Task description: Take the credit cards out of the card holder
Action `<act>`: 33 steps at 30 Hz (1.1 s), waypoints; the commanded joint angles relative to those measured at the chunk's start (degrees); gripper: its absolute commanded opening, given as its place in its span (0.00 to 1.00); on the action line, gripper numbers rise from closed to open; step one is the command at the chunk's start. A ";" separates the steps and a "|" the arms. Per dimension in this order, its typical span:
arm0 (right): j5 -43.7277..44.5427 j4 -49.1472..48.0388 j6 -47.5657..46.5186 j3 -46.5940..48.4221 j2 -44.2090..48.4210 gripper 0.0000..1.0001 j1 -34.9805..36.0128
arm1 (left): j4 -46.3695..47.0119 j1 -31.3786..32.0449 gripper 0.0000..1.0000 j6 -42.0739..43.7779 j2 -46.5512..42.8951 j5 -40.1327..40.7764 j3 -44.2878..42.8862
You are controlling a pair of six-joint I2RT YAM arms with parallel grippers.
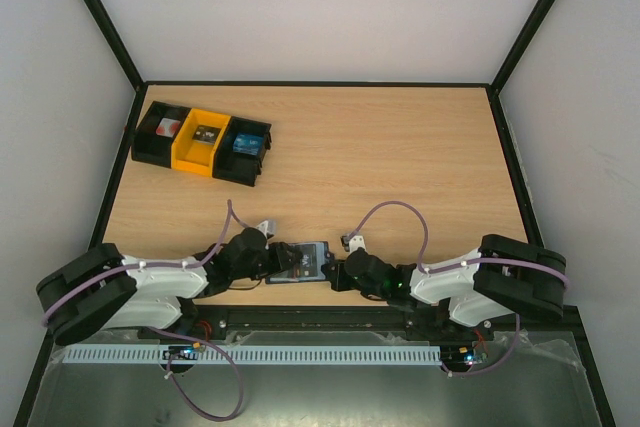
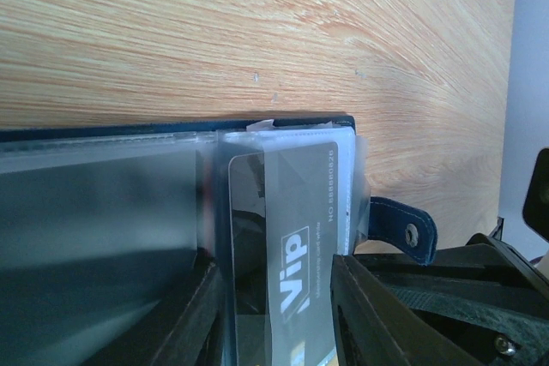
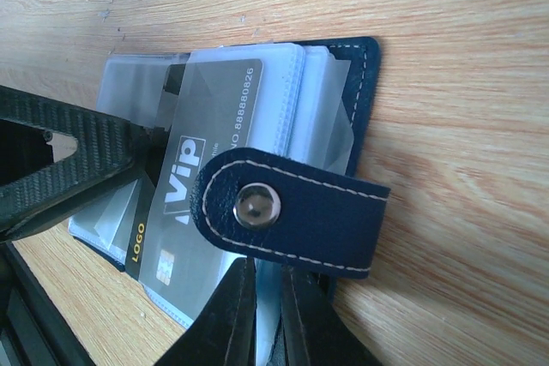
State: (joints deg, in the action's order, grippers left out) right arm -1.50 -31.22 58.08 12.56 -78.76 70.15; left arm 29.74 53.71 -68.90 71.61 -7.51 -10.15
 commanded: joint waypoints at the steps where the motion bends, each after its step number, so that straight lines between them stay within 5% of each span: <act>1: -0.68 2.57 0.54 -1.57 -1.14 0.09 0.44 | 2.69 0.54 0.35 0.00 3.22 -0.03 0.28; 12: 0.36 3.44 0.66 -1.30 -1.03 0.09 0.48 | 2.92 0.45 0.03 0.08 -0.89 -0.66 0.75; 33: 2.63 4.36 2.33 -2.32 0.38 0.07 0.43 | -11.14 -3.75 0.03 3.21 -19.08 -0.67 2.85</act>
State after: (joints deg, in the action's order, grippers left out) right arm -0.80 -32.18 60.25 11.81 -78.70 70.22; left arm 21.71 50.94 -67.72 55.79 -8.10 -7.29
